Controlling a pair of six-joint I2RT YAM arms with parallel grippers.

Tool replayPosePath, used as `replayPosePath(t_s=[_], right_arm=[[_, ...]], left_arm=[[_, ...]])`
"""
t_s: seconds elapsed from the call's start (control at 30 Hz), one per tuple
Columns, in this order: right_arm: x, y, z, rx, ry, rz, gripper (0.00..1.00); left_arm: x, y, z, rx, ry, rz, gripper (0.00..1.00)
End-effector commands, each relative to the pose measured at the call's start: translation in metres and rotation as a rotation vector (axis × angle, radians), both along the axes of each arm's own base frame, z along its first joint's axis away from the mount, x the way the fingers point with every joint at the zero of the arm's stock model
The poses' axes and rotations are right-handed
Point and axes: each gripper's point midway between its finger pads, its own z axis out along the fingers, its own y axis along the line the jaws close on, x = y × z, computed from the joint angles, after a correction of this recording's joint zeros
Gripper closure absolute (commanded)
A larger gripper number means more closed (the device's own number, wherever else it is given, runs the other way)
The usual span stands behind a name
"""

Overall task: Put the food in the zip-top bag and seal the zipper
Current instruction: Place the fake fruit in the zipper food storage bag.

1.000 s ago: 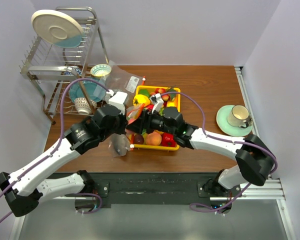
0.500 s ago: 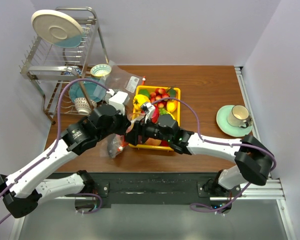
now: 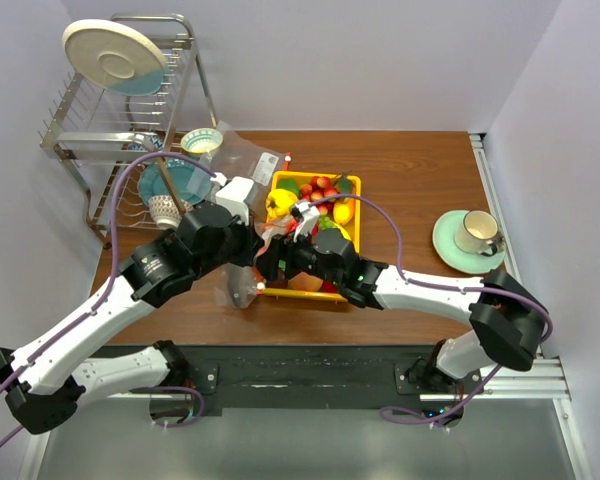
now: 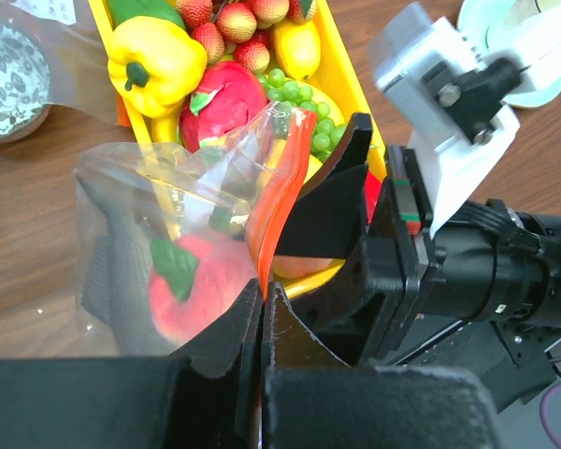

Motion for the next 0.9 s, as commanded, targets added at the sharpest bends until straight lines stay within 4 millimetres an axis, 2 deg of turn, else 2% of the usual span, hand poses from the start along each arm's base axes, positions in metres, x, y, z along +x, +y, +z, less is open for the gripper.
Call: replayPosePath(t_s=[0.0, 0.13, 0.3, 0.4, 0.43, 0.53, 0.73, 0.87], right_arm=[[0.031, -0.016, 0.039, 0.067, -0.050, -0.204, 0.33], [0.037, -0.013, 0.039, 0.111, -0.033, -0.240, 0.34], [0.037, 0.002, 0.018, 0.076, 0.029, -0.202, 0.33], [0.026, 0.011, 0.011, 0.060, 0.043, -0.127, 0.23], [0.024, 0.012, 0.013, 0.063, 0.039, -0.109, 0.15], [0.021, 0.006, 0.019, 0.062, 0.037, -0.112, 0.04], [0.013, -0.022, 0.038, 0.038, 0.010, -0.152, 0.07], [0.006, -0.042, 0.040, -0.006, 0.021, -0.175, 0.06]], left_arm=[[0.002, -0.014, 0.021, -0.109, -0.020, -0.007, 1.00], [0.000, -0.020, 0.024, -0.147, -0.015, -0.020, 1.00], [0.002, -0.016, 0.027, -0.140, -0.020, 0.000, 1.00], [0.006, -0.006, 0.026, -0.125, -0.034, 0.045, 1.00], [0.008, -0.001, 0.025, -0.117, -0.043, 0.072, 1.00], [0.015, 0.010, 0.007, -0.063, -0.032, 0.126, 1.00], [0.024, 0.026, -0.022, 0.027, -0.014, 0.204, 1.00], [0.027, 0.033, -0.035, 0.077, 0.006, 0.226, 1.00]])
